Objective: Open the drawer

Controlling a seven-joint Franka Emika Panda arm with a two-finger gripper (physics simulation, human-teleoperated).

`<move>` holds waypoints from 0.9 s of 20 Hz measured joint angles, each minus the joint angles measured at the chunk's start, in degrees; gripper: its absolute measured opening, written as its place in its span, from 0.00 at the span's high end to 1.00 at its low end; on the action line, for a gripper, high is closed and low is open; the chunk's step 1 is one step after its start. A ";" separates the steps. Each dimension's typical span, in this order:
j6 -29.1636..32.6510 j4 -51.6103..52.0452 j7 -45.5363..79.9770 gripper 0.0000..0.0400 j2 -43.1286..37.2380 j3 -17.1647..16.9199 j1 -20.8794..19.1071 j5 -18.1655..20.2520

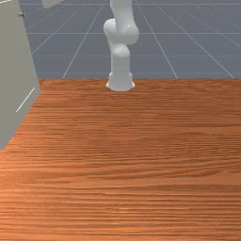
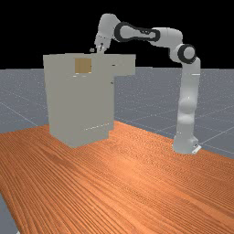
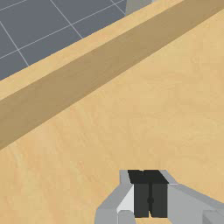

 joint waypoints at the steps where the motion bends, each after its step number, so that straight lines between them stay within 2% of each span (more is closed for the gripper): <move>1: 2.10 -2.47 -0.18 1.00 -1.88 0.42 0.13 -0.10; 2: 3.50 -4.99 -0.88 1.00 -4.06 0.97 0.35 0.30; 5: 5.91 -13.85 -8.85 1.00 -13.28 2.81 2.67 9.47; 7: 7.81 -15.66 -9.99 1.00 -14.98 3.88 2.12 10.70; 11: 12.76 -18.80 -9.87 0.98 -16.92 3.37 2.10 13.39; 15: 18.04 -22.50 -9.32 0.98 -18.72 0.33 5.05 16.89; 18: 23.02 -28.21 -10.08 0.97 -22.44 -4.60 9.39 22.34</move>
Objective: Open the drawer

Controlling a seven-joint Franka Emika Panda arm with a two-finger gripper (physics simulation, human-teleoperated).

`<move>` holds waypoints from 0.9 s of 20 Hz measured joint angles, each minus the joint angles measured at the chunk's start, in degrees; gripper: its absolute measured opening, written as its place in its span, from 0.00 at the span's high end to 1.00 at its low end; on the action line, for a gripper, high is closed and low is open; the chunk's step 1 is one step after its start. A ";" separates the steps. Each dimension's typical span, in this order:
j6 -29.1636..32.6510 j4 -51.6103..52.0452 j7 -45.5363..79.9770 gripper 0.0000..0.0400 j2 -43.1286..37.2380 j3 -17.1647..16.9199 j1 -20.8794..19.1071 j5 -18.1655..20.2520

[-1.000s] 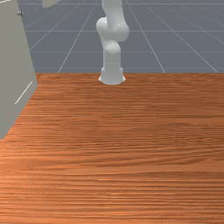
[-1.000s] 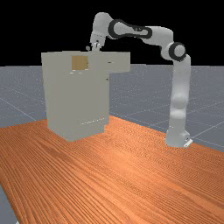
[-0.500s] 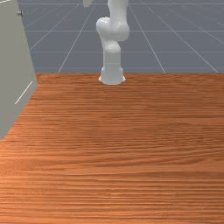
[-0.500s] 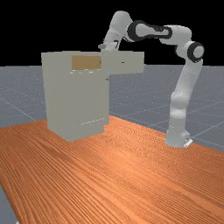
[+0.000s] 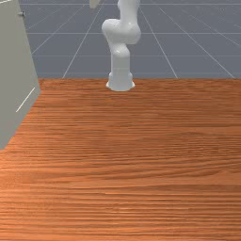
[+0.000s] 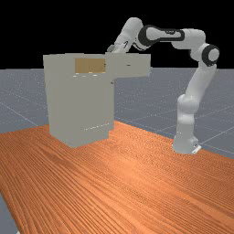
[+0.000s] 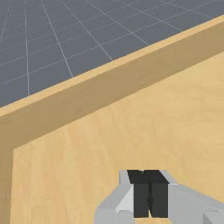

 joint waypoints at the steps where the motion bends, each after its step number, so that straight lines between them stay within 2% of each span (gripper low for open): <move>1: 1.58 -1.59 0.13 0.98 -0.99 -1.38 1.39 1.18; 5: 7.59 -6.54 0.72 1.00 -3.61 -5.77 6.43 4.34; 9: -2.72 -0.70 1.49 1.00 -1.03 -4.85 4.80 -1.02; 11: -17.38 8.90 2.21 1.00 4.65 -3.26 3.33 -5.90; 12: -21.15 11.48 2.50 1.00 6.21 -2.40 2.67 -7.35; 15: -29.13 16.78 3.31 0.99 9.50 -0.31 0.99 -9.68; 18: -34.89 21.25 3.81 1.00 11.88 1.11 -0.38 -10.18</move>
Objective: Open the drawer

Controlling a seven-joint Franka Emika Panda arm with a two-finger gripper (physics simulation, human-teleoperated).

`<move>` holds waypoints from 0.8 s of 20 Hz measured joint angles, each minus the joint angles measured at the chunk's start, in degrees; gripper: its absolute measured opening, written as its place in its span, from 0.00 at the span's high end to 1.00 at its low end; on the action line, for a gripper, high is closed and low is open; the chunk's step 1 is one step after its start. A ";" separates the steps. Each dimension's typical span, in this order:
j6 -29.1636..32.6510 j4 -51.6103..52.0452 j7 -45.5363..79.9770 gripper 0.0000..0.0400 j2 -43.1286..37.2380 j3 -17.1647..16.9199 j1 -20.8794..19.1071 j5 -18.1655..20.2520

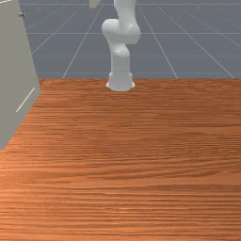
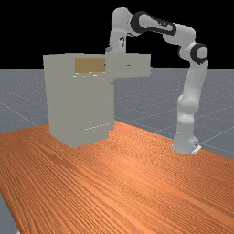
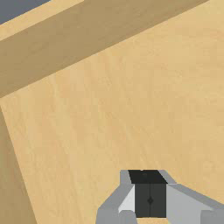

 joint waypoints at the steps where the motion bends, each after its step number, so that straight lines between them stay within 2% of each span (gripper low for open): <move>1: -1.47 3.89 0.16 1.00 0.73 -0.01 -0.05 0.19; 3: -2.04 16.61 0.26 1.00 3.28 -2.53 -1.40 0.07; 5: -1.35 27.20 -1.17 1.00 5.87 -7.83 -5.76 0.01; 8: 2.43 33.42 -2.77 1.00 6.77 -13.18 -11.18 0.24; 12: 5.59 34.08 -2.44 1.00 7.88 -13.42 -12.19 -1.47; 14: 8.04 33.28 -1.34 1.00 9.75 -12.56 -11.60 -4.34; 16: 11.19 25.67 -1.15 1.00 10.48 -12.31 -11.30 -5.14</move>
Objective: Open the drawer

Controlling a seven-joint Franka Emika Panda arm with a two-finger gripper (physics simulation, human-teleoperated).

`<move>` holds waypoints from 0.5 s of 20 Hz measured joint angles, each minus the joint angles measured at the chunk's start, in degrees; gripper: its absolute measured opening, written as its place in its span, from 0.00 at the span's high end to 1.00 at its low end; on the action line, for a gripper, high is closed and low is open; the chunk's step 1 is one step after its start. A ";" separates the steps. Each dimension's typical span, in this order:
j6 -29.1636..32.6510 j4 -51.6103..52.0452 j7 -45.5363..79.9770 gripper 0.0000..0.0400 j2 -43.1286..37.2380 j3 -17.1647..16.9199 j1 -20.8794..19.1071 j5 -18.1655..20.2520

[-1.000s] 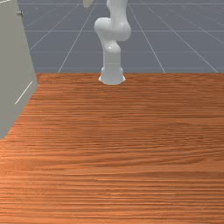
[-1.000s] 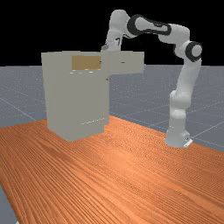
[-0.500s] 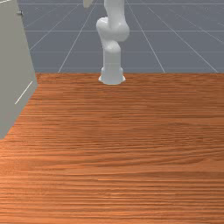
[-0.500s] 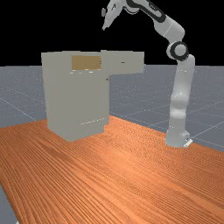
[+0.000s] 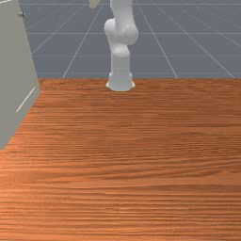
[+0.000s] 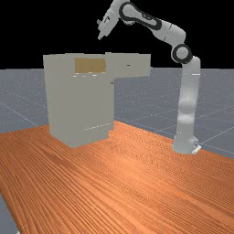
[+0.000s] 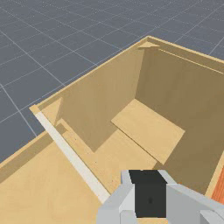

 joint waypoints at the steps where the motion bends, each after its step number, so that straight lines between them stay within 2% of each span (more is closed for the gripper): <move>1: 0.74 -3.49 -0.05 1.00 0.34 -0.01 0.01 0.28; 10: 2.20 -12.01 -0.50 1.00 -2.12 0.59 0.26 2.05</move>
